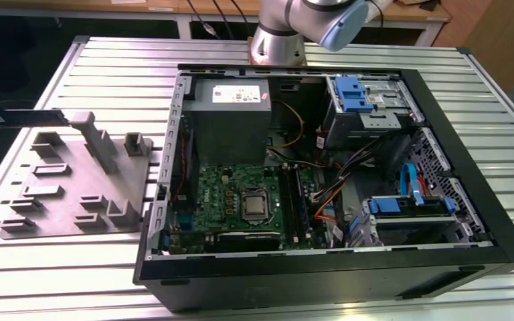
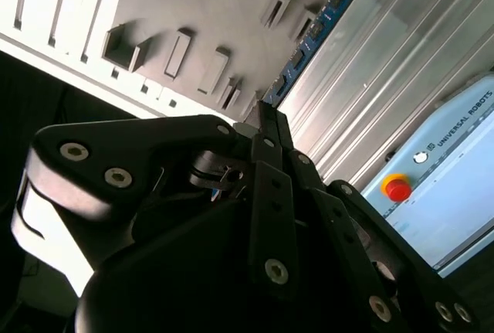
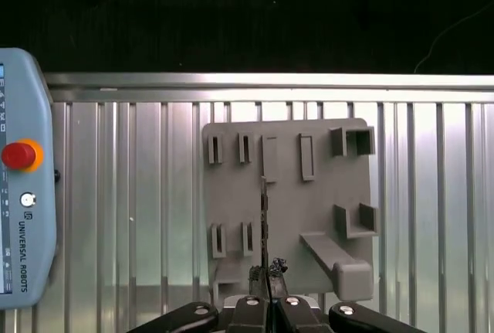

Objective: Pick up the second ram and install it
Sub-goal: 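Pick up the second ram and move it above second insertion slot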

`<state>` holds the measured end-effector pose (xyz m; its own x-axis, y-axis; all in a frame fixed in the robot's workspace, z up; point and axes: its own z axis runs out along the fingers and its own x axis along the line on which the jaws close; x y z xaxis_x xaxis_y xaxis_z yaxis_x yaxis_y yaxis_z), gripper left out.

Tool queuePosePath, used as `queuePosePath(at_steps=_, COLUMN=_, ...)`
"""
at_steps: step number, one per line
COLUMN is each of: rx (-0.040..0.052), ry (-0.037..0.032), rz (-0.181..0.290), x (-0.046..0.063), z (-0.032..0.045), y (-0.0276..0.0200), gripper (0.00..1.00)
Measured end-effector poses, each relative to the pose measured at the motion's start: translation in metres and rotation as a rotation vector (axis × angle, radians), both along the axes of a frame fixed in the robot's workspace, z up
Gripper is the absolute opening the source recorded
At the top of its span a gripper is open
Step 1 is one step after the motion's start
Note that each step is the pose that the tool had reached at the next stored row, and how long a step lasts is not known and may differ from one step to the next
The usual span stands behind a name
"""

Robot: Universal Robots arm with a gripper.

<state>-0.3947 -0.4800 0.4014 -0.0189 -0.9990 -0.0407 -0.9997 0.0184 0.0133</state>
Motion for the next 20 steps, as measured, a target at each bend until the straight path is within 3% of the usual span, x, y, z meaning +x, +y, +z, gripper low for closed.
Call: queuePosePath(at_steps=20, rx=0.0009, ry=0.0024, rz=0.000, x=0.082, z=-0.0017, y=0.0000, gripper=0.11)
